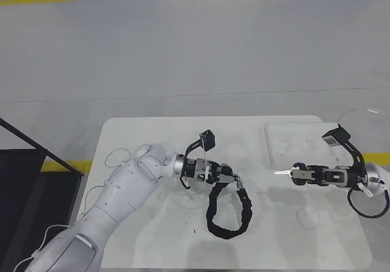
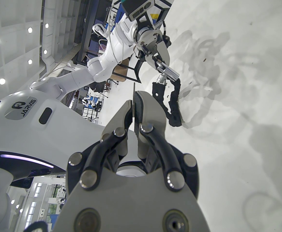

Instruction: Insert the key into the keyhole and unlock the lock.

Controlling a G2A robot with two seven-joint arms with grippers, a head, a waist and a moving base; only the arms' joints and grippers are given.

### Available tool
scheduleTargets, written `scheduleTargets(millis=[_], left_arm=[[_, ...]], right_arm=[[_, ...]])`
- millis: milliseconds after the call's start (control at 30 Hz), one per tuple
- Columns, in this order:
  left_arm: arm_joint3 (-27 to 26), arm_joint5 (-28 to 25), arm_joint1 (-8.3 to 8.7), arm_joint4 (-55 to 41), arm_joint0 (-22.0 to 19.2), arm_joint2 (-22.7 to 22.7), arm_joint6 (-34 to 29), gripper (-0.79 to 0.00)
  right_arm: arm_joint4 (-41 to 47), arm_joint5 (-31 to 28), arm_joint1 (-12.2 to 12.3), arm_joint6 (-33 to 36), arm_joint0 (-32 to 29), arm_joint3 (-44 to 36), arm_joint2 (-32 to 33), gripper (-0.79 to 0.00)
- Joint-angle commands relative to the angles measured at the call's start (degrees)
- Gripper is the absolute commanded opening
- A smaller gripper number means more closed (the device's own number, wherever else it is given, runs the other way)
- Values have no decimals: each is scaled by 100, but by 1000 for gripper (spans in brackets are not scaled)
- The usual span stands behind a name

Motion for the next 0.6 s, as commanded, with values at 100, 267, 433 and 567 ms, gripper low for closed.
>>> scheduleTargets(millis=[100,267,433,567], left_arm=[[454,0,153,-795,222,-214,-2,-785],[454,0,153,-795,222,-214,-2,-785],[125,0,191,-1190,467,-266,108,-785],[-459,0,387,-2337,757,-317,-3,-785]], right_arm=[[0,0,0,0,0,0,0,-785],[0,0,0,0,0,0,0,-785],[0,0,0,0,0,0,0,-785],[0,0,0,0,0,0,0,-785]])
